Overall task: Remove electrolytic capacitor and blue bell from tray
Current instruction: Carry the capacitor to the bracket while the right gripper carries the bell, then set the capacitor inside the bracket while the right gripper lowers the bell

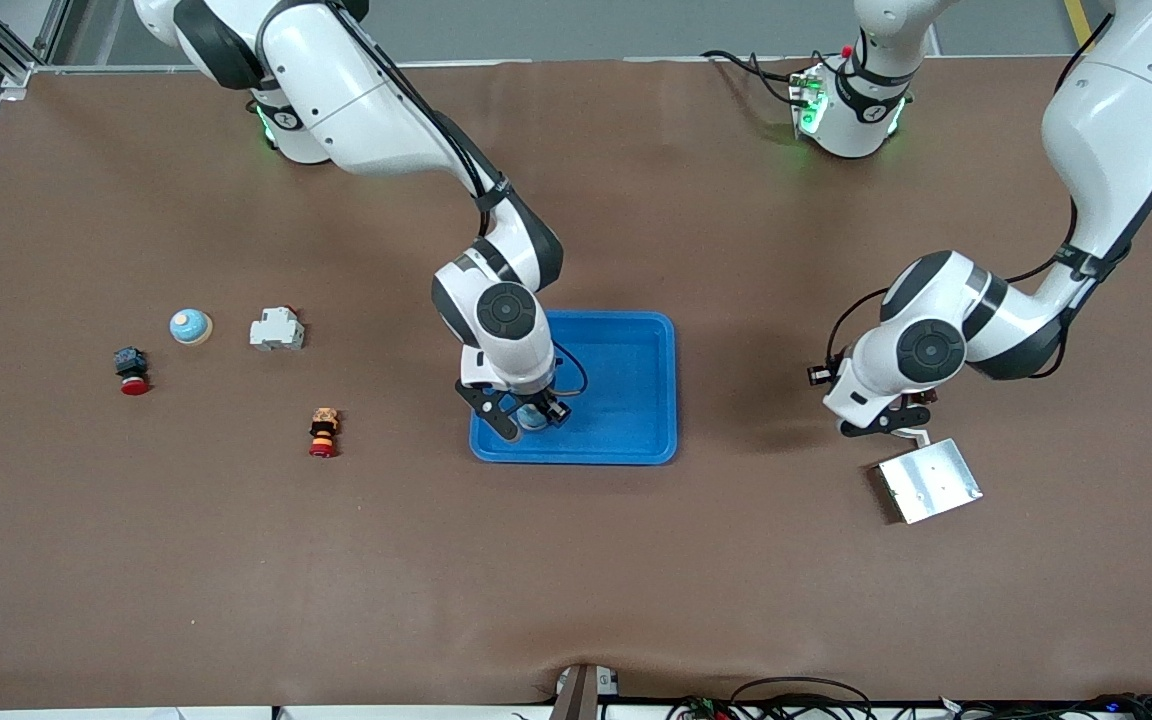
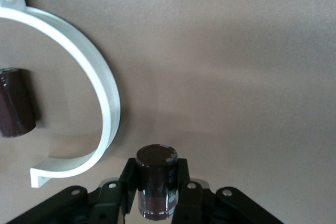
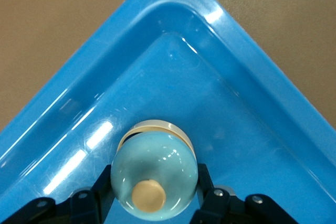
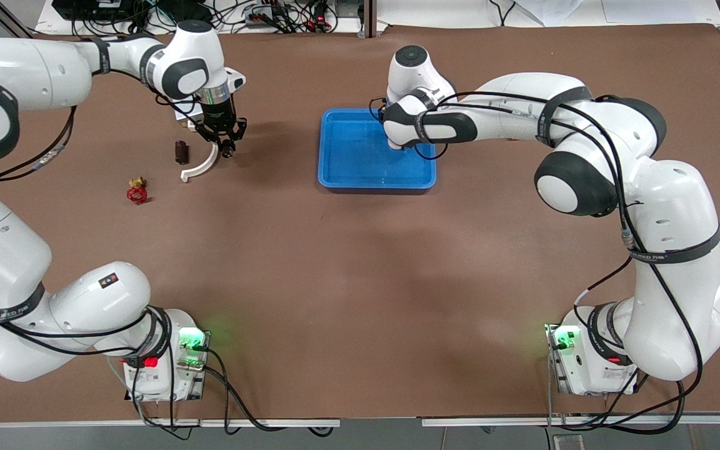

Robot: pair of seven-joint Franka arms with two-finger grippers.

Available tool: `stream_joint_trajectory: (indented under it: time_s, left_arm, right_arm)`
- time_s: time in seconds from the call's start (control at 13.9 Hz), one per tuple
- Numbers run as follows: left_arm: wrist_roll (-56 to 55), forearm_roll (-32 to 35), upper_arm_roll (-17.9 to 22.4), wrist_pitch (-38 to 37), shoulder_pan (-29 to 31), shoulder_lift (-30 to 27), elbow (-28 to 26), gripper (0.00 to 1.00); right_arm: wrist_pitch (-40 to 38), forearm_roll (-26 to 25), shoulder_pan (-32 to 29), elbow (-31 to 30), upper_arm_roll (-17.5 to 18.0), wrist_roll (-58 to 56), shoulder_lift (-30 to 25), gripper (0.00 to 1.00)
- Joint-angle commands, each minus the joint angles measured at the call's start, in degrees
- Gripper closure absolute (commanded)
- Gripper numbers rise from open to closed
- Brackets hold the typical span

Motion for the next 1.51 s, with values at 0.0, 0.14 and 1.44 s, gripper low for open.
stream_joint_trajectory:
  time_s: [0.0, 0.14, 1.44]
  left_arm:
    - [-0.31, 1.17, 2.78, 1.05, -2.75, 0.52, 1.86, 0.97]
    - [-0.23, 1.26, 2.96, 1.76, -2.75, 0.96, 1.86, 0.97]
    - [-0.14, 1.26, 6.65, 3.34, -5.74, 2.72, 3.88, 0.68]
  right_arm:
    - [-1.06, -0.23, -0.17, 2.76, 0.46, 0.97, 0.78, 1.0]
    - [-2.63, 0.03, -0.17, 3.29, 0.46, 0.88, 0.34, 1.0]
    - [-7.68, 2.4, -14.4, -20.31, 0.9, -30.3, -23.64, 1.0]
